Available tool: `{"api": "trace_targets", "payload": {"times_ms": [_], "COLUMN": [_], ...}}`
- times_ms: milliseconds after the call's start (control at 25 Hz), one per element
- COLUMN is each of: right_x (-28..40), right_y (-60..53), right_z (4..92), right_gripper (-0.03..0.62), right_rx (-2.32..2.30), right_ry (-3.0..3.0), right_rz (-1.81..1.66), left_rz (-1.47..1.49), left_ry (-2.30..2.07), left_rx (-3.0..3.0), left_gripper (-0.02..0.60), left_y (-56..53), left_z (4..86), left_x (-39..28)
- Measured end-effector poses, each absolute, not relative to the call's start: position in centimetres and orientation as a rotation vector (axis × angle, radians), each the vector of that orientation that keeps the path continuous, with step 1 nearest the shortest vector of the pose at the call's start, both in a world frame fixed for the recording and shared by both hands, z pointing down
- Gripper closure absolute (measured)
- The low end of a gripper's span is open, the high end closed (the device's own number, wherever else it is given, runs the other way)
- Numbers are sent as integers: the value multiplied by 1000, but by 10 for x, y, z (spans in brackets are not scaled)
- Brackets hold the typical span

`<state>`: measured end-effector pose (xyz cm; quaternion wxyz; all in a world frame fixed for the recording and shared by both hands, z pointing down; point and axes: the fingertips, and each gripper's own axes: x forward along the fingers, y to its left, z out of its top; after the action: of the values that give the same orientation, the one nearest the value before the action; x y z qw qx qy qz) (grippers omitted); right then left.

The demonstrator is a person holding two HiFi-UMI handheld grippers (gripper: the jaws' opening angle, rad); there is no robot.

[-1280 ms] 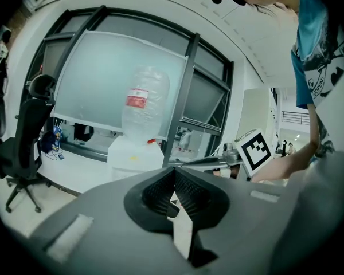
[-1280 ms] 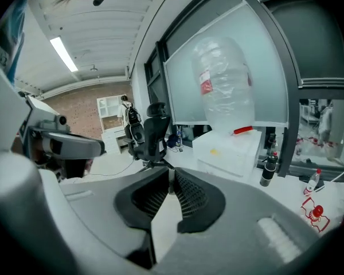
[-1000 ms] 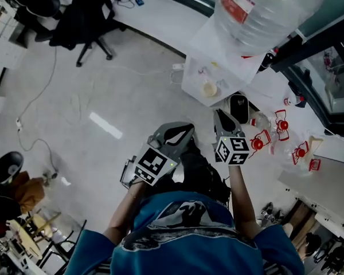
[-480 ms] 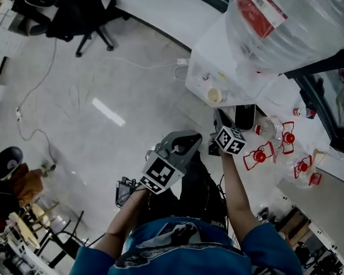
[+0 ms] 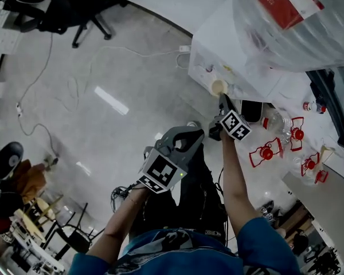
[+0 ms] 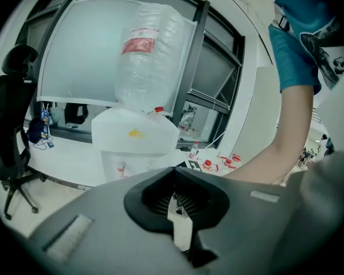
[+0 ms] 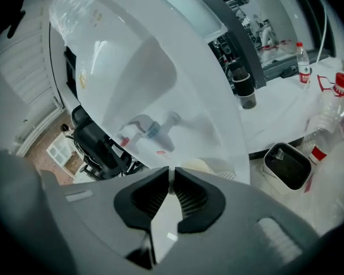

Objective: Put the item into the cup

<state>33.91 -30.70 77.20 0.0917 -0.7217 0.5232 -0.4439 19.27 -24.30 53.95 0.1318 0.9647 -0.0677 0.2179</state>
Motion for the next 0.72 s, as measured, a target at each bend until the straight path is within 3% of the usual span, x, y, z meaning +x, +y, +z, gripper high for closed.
{"api": "trace_targets", "payload": {"times_ms": [280,440,720], "right_x": [347,345,343], "right_y": [-320,-324,-314], "right_z": [789,794,792], "right_gripper": [554,507,480], "right_rx": [-2154,-2125,-2086], "right_ry": [1565,1613,1639], "right_rz": [-1314,-1322,-1348], "left_rz": [648,678,677], "left_ry": [-163,-140,-132], "left_rx": [2738,2731,2734], "left_gripper": [569,569,568], "left_y": [-239,-233,-231], "left_z": [553,560,558], "left_x": [196,197,201]}}
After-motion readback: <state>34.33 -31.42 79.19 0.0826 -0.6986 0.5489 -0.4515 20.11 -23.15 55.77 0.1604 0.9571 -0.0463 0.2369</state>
